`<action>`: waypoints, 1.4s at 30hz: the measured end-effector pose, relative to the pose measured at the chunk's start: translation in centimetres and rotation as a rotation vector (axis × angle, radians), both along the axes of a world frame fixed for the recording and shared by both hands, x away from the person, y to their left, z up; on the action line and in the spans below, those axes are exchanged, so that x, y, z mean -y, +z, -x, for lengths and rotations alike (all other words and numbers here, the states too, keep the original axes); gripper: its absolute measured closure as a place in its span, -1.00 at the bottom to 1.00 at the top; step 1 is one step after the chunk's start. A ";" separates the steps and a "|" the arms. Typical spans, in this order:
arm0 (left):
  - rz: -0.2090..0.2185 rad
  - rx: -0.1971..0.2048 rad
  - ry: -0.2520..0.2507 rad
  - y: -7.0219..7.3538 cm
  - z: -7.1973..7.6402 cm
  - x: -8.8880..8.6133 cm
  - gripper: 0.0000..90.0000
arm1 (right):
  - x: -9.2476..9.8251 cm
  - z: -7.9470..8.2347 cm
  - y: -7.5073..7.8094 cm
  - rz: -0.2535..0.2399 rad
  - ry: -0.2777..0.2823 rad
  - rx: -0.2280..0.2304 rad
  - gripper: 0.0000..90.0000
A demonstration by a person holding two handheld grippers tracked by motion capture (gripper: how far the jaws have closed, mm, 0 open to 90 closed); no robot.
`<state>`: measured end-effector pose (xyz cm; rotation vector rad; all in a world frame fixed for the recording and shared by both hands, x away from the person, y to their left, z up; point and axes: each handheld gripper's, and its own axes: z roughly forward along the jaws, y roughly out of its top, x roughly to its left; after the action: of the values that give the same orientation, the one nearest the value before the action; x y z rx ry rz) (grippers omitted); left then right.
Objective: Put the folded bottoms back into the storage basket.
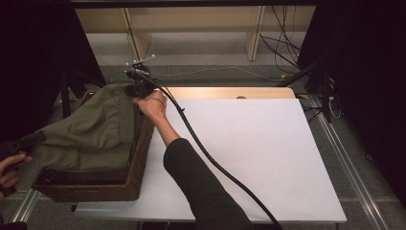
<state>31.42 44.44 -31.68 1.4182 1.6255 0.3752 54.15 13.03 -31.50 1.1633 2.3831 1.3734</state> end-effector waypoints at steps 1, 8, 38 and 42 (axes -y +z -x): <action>-0.061 -0.067 -0.006 -0.1 -0.3 0.5 -0.19 | 0.0 -0.1 0.0 -0.011 -0.010 -0.005 0.31; -0.112 -0.122 -0.027 -0.6 -1.4 2.0 -0.63 | 0.7 0.1 1.1 -0.072 -0.015 0.027 -0.08; -0.062 -0.016 -0.054 -0.5 -3.0 5.9 -0.55 | 4.9 0.6 2.4 -0.050 -0.001 0.033 -0.46; -0.074 -0.006 -0.060 -0.5 -3.2 6.6 -0.55 | 6.0 0.7 2.4 -0.055 -0.008 0.038 -0.47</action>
<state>34.59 37.89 -32.18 1.5207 1.5843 0.4008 53.45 7.02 -29.13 1.1481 2.3264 1.4545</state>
